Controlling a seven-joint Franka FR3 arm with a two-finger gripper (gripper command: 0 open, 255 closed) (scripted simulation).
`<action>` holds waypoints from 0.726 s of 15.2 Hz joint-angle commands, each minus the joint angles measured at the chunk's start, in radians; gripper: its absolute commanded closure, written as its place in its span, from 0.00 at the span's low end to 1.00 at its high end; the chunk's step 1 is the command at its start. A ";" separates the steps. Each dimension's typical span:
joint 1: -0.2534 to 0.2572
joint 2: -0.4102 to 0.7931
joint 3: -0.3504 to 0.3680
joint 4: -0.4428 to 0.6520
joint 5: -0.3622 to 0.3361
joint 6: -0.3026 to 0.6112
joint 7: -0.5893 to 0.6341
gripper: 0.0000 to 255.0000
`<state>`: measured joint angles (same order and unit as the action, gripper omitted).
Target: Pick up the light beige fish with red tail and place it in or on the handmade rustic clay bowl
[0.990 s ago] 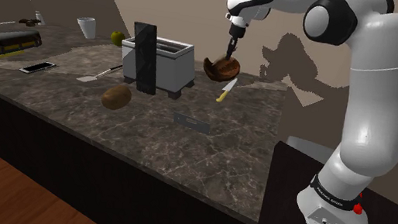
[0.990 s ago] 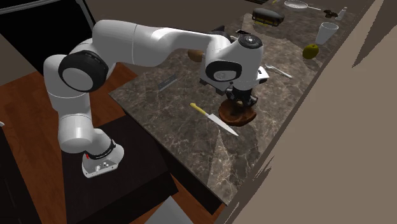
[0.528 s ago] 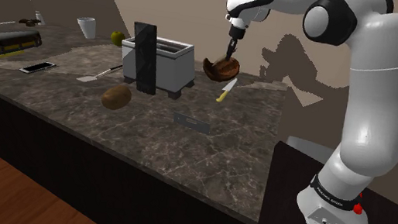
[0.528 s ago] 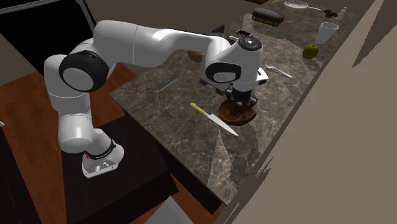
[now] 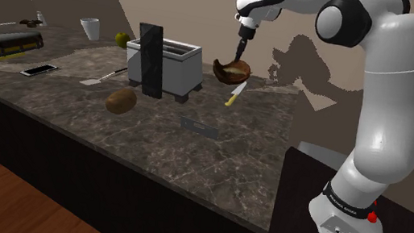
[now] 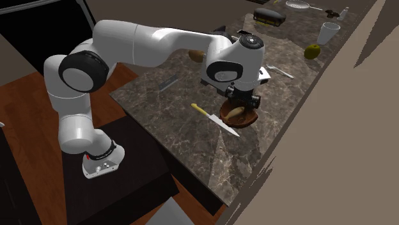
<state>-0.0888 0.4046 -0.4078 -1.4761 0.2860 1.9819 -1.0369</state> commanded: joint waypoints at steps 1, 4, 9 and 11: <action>-0.001 -0.018 -0.005 0.025 -0.009 -0.042 0.007 0.00; -0.004 -0.032 -0.009 0.064 -0.017 -0.093 0.013 0.00; -0.004 -0.032 -0.009 0.064 -0.017 -0.093 0.013 0.00; -0.004 -0.032 -0.009 0.064 -0.017 -0.093 0.012 0.00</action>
